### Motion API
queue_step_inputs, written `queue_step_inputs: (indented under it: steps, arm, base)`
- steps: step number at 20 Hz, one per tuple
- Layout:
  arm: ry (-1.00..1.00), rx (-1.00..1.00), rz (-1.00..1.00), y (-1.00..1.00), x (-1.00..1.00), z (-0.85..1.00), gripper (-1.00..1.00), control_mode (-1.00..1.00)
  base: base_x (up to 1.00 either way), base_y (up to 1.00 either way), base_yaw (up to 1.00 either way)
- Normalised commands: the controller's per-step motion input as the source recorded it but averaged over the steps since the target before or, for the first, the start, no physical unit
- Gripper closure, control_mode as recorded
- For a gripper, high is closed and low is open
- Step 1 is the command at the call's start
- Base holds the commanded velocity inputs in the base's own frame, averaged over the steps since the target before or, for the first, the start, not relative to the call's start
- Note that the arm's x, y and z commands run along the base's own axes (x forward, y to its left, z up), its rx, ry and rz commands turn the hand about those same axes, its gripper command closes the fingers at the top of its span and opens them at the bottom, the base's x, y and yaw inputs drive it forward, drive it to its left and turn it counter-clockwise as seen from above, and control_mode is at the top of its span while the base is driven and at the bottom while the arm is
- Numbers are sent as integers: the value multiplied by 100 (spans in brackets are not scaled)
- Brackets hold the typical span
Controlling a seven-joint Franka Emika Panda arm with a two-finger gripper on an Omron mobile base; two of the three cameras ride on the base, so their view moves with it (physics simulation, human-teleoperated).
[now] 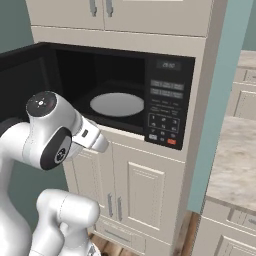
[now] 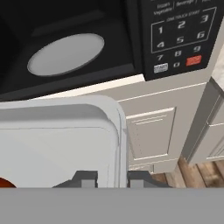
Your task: Place the tupperware containing the shrimp and tomato meal in the microwave. Close the microwave door and press the start button to reheat the meal.
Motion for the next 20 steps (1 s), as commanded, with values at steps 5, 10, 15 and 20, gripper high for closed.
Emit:
queue_step_inputs:
  steps: [5,10,15,20]
  arm:
    - [0,0,-6,8,13,0,100,-100]
    - [-4,1,-29,12,27,-1,100,-100]
    - [-10,5,-37,8,34,-7,100,-100]
    - [-5,5,-23,2,37,-9,100,-100]
  base:
    - [0,0,0]
    - [0,0,0]
    - [0,0,0]
    - [0,0,0]
